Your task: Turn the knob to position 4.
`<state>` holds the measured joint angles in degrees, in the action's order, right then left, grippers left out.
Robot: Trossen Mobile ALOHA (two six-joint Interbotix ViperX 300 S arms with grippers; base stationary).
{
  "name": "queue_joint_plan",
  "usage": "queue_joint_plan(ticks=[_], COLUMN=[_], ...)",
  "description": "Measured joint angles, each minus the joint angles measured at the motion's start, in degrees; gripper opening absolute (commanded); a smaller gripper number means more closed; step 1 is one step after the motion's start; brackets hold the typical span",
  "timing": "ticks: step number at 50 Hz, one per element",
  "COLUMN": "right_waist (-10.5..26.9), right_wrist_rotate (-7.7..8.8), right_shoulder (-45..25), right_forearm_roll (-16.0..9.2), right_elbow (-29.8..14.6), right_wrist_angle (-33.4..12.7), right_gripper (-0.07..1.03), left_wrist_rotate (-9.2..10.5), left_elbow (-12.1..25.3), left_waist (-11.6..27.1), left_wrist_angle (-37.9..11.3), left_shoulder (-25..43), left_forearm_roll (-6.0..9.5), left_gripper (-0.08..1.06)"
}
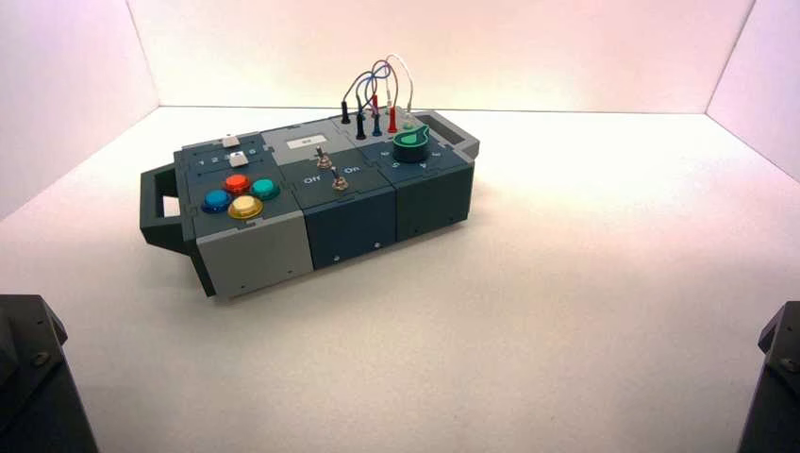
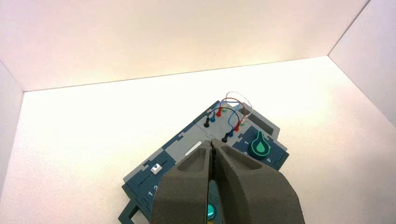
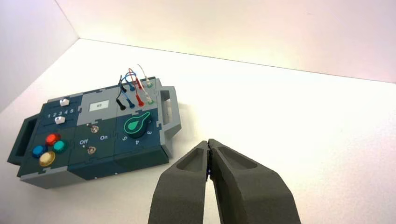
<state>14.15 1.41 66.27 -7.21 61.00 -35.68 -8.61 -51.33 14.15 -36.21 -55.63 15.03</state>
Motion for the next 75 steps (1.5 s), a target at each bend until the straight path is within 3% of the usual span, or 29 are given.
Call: queue_joint_plan(ticks=[14, 28, 38, 47, 60, 75], right_waist=[0.2, 0.5, 0.6, 0.6, 0.6, 0.6], right_wrist_rotate=[0.0, 0.0, 0.0, 0.0, 0.0, 0.0], right_shoulder=[0.0, -1.0, -2.0, -2.4, -3.0, -3.3], right_forearm_roll=[-0.1, -0.2, -0.2, -0.2, -0.2, -0.1], right_elbow=[0.2, 0.2, 0.2, 0.2, 0.2, 0.2], right_wrist_angle=[0.0, 0.2, 0.4, 0.4, 0.5, 0.5], right_gripper=[-0.02, -0.02, -0.02, -0.02, -0.02, -0.02], left_wrist_rotate=[0.0, 0.09, -0.35, -0.88, -0.97, -0.97], left_elbow=[1.0, 3.3, 7.6, 11.8, 17.1, 18.4], left_waist=[0.4, 4.8, 9.9, 11.2, 12.8, 17.1], left_wrist_angle=[0.0, 0.4, 2.7, 2.8, -3.4, -9.8], left_shoulder=[2.6, 9.9, 22.1, 31.2, 39.6, 44.9], left_forearm_roll=[-0.09, 0.53, 0.44, 0.53, 0.44, 0.44], left_gripper=[-0.03, -0.03, -0.03, -0.03, -0.03, -0.03])
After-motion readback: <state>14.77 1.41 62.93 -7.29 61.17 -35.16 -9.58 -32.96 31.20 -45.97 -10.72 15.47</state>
